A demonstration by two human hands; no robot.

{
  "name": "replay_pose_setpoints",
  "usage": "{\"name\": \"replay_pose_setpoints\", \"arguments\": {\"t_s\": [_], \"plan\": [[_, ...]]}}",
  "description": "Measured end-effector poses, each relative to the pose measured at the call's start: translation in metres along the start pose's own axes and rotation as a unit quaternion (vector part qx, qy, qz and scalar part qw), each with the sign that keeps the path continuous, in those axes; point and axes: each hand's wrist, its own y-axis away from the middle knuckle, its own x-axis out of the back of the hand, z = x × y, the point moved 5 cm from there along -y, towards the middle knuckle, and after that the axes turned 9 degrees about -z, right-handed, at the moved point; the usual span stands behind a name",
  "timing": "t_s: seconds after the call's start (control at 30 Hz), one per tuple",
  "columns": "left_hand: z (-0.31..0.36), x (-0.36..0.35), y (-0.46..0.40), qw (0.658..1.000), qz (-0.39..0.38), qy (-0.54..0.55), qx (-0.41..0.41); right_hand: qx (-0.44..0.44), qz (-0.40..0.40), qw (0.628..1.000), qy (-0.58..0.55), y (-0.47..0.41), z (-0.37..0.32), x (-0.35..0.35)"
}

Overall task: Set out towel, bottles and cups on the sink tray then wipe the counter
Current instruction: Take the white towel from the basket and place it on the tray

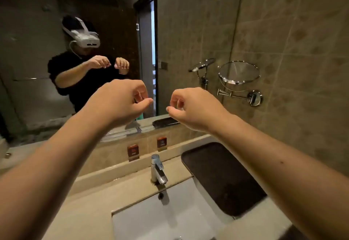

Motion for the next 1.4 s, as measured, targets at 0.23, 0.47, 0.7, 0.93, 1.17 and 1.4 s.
{"name": "replay_pose_setpoints", "arguments": {"t_s": [0.23, 0.47, 0.7, 0.93, 1.17, 1.4], "plan": [[0.076, -0.089, -0.010, 0.987, -0.113, 0.041, -0.103, -0.157, -0.051, 0.986, 0.026, 0.109, 0.077, -0.010], [0.223, -0.162, 0.009, 0.951, -0.184, 0.035, -0.246, -0.346, -0.080, 0.935, 0.019, 0.273, 0.143, 0.008], [0.428, -0.214, 0.088, 0.884, -0.261, 0.055, -0.385, -0.492, -0.107, 0.864, -0.010, 0.498, 0.183, 0.040], [0.637, -0.256, 0.214, 0.806, -0.316, 0.068, -0.495, -0.609, -0.073, 0.790, -0.013, 0.738, 0.179, 0.080], [0.809, -0.278, 0.360, 0.711, -0.339, 0.076, -0.611, -0.711, -0.077, 0.699, 0.010, 0.948, 0.147, 0.113], [0.936, -0.299, 0.469, 0.597, -0.372, 0.074, -0.707, -0.812, -0.019, 0.583, 0.011, 1.097, 0.108, 0.131]]}}
